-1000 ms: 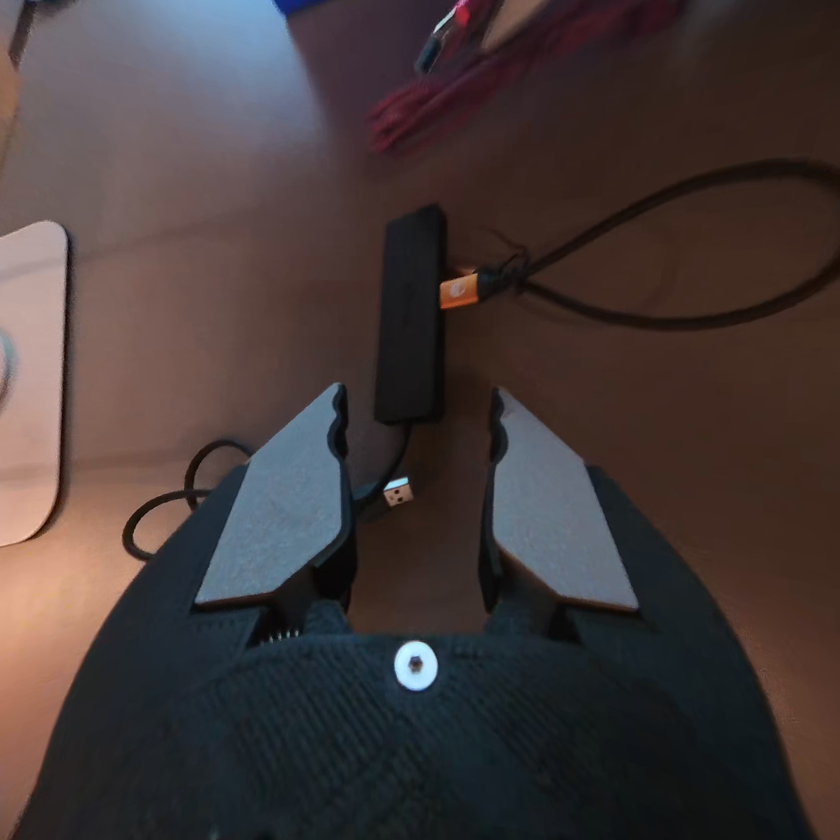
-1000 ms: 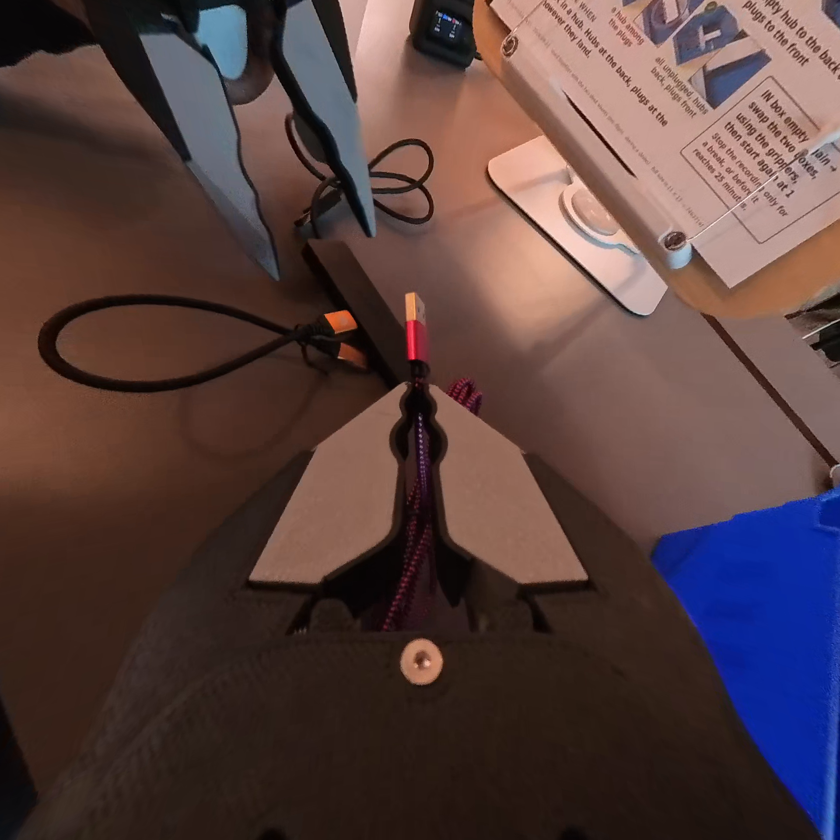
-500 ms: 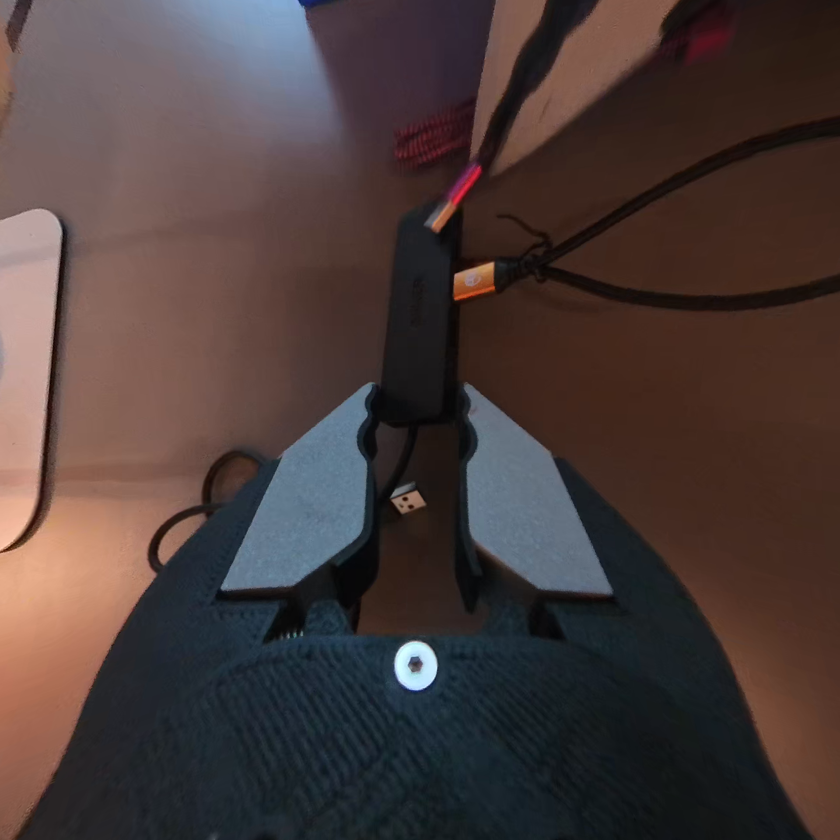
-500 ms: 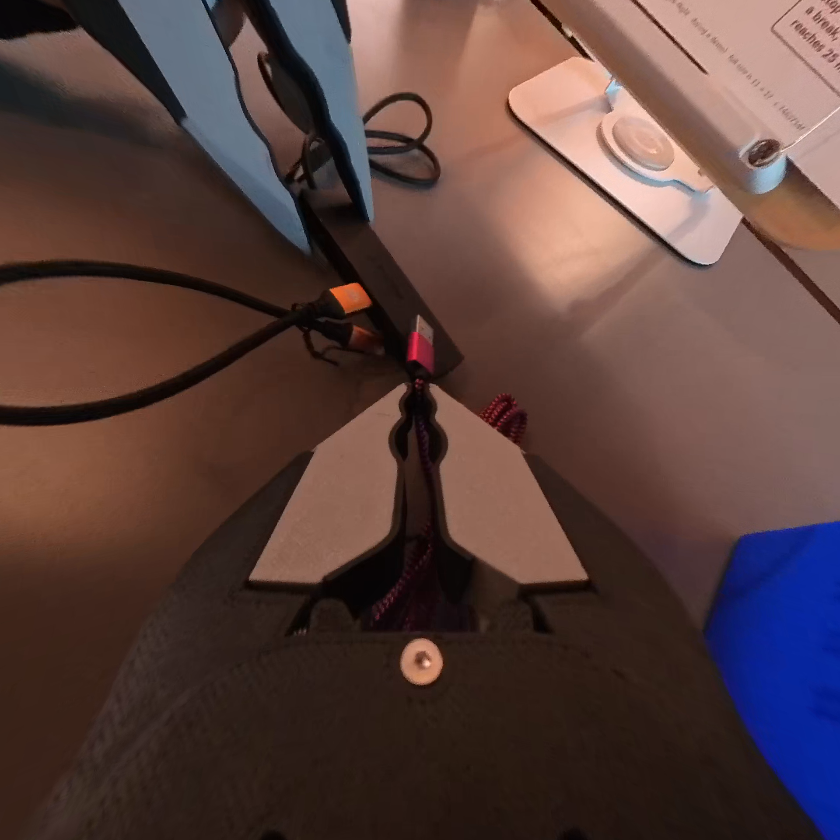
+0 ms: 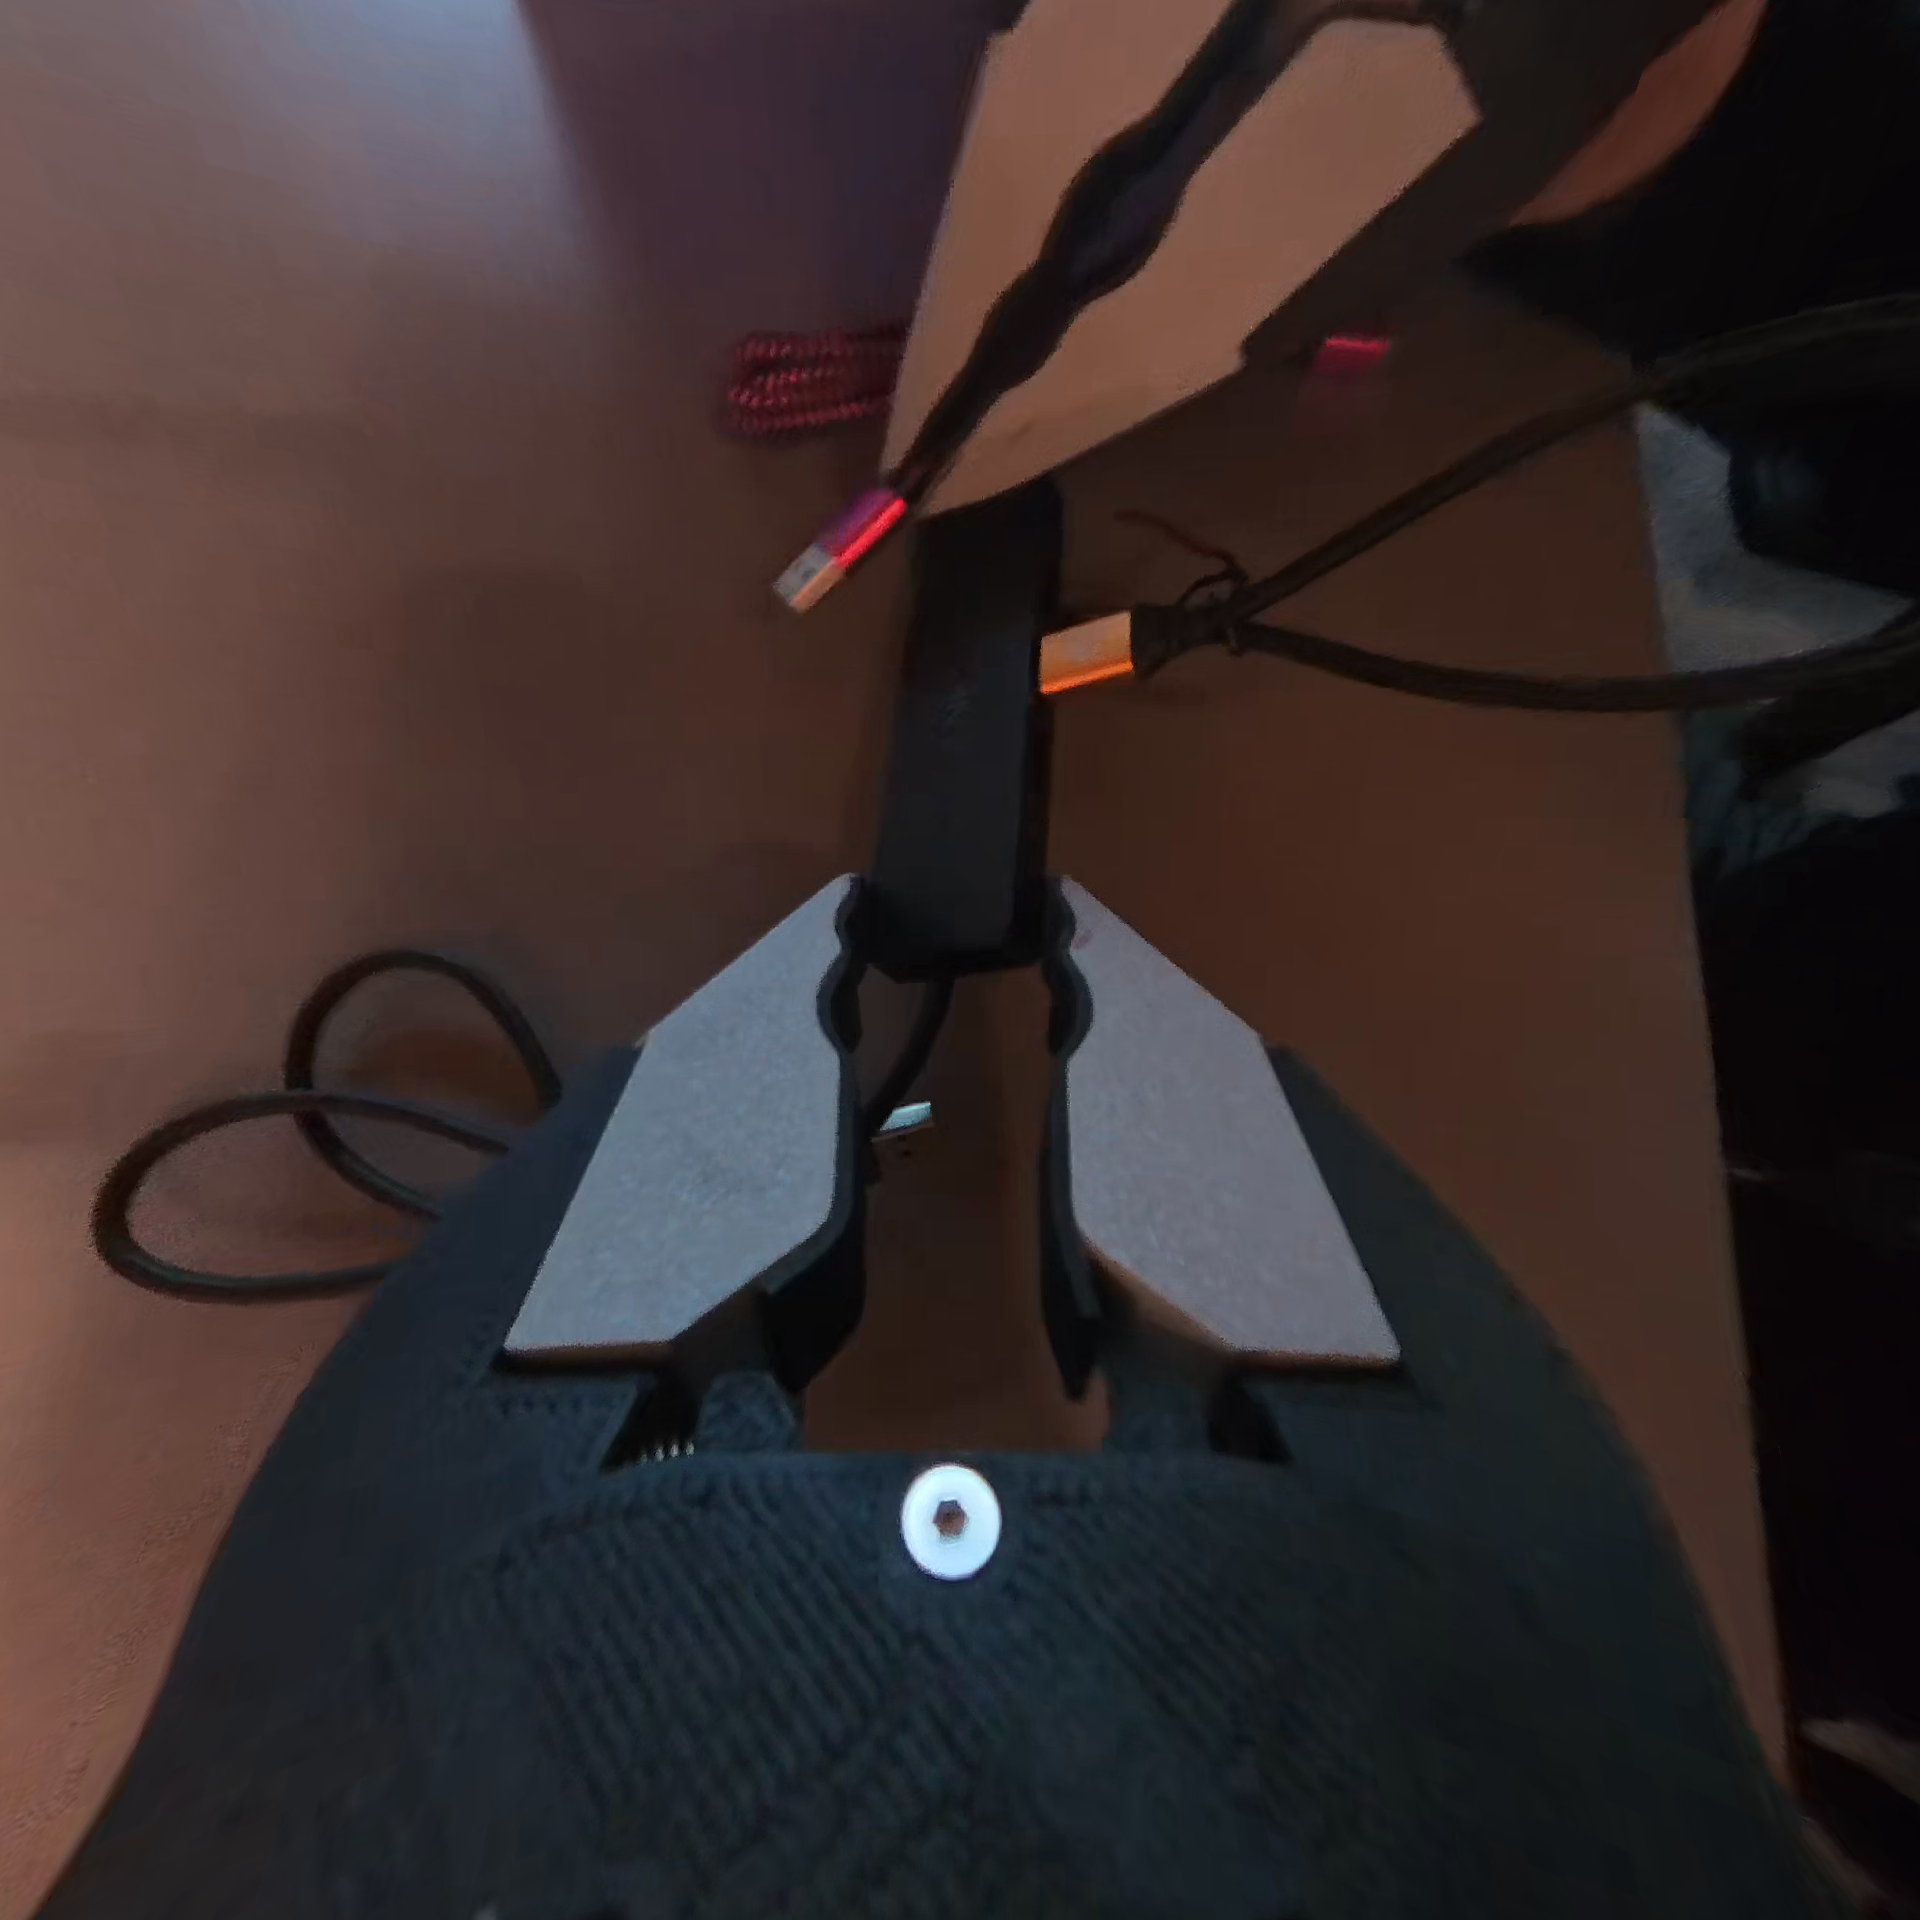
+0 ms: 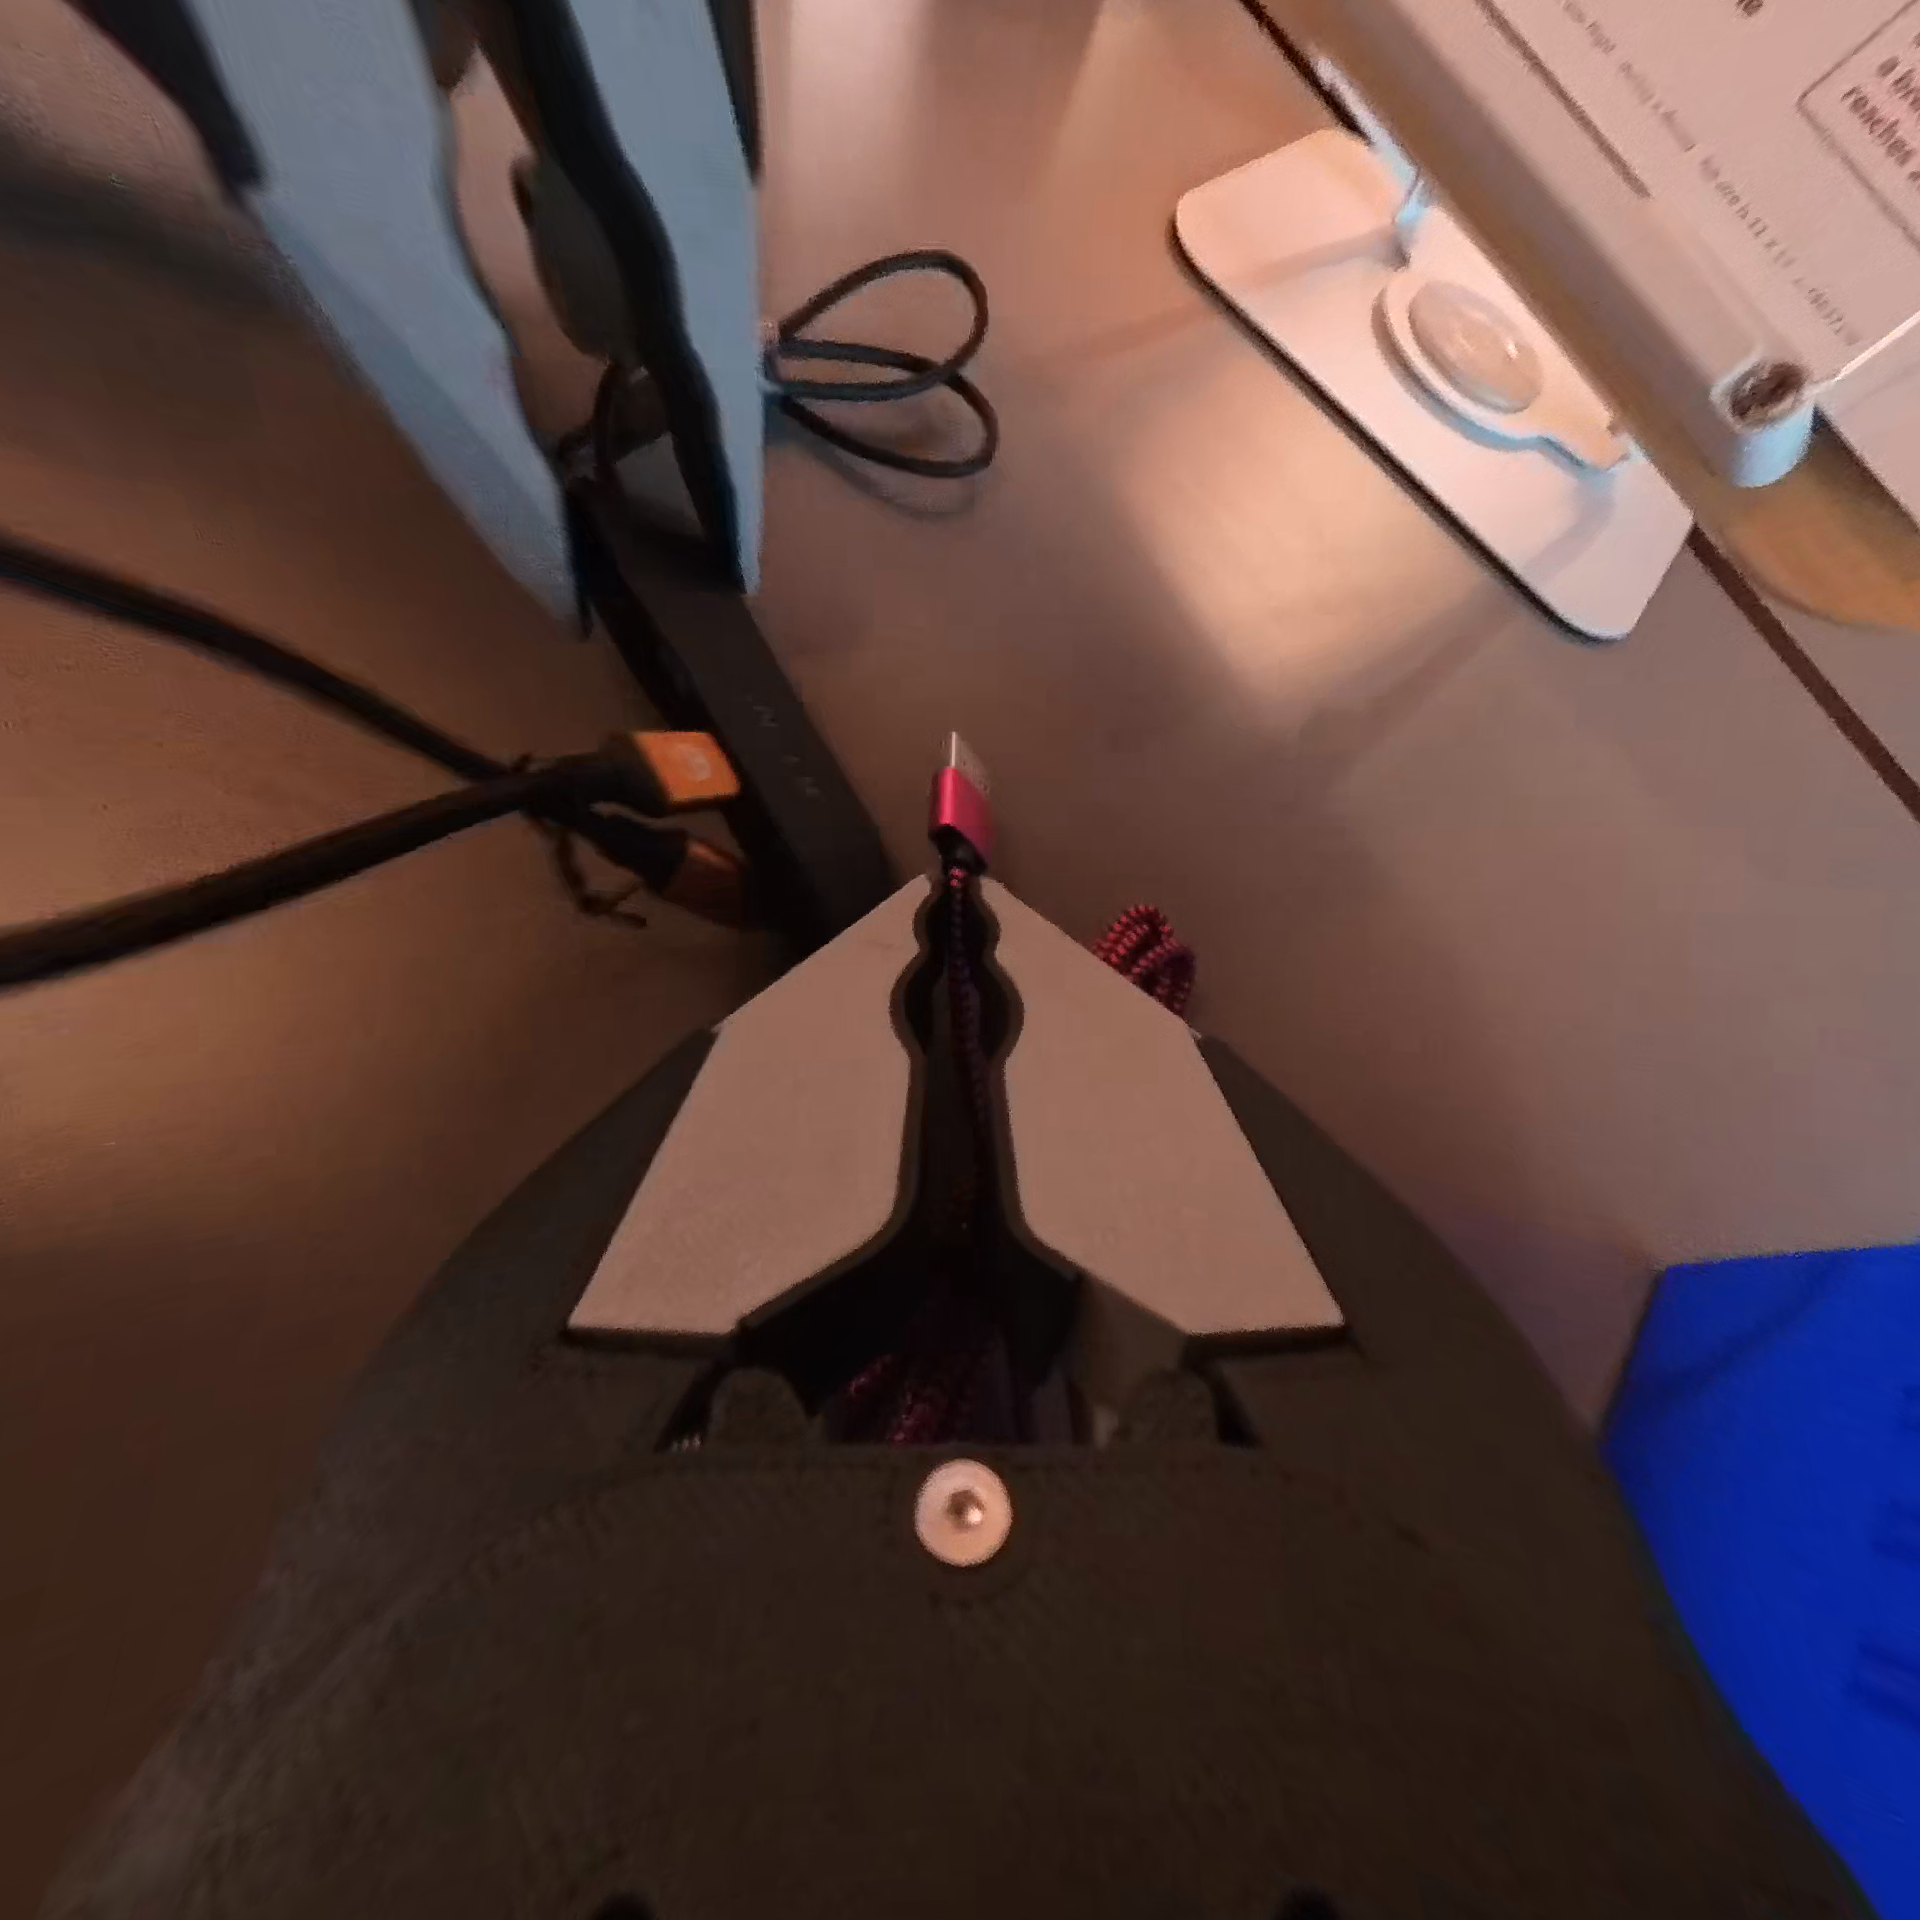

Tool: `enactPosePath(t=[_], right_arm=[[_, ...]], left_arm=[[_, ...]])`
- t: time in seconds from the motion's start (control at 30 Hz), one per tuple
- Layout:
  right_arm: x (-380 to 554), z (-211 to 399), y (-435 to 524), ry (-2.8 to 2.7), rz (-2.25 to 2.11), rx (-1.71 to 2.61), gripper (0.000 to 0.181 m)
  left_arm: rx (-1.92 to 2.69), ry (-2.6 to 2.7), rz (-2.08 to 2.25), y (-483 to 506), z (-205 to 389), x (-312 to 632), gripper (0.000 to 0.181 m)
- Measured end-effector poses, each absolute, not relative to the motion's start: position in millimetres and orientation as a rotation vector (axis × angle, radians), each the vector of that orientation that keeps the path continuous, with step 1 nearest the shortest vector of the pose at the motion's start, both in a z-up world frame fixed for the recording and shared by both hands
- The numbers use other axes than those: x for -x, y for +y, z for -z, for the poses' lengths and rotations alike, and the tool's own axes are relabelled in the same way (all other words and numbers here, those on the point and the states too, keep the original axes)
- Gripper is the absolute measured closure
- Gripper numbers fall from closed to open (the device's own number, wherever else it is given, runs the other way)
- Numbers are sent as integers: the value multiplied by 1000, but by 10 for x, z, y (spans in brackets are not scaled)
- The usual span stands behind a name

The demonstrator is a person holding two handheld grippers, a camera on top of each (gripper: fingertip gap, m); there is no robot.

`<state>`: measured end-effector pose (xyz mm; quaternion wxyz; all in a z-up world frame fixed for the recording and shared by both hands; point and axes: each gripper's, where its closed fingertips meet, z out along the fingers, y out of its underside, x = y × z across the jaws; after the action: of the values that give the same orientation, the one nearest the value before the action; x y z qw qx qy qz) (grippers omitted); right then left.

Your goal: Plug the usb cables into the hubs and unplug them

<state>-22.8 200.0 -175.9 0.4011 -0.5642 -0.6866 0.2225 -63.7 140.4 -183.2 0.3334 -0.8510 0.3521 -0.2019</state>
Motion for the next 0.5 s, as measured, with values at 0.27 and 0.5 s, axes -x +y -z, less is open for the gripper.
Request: enactPosePath(t=[0.27,0.5], right_arm=[[204,1662,1826,-1759,-611,1297,181],[163,1522,1934,-1692,-552,1292,181]], left_arm=[[2282,694,797,1396,1800,703,149],[2268,498,1126,1363,1733,747,149]])
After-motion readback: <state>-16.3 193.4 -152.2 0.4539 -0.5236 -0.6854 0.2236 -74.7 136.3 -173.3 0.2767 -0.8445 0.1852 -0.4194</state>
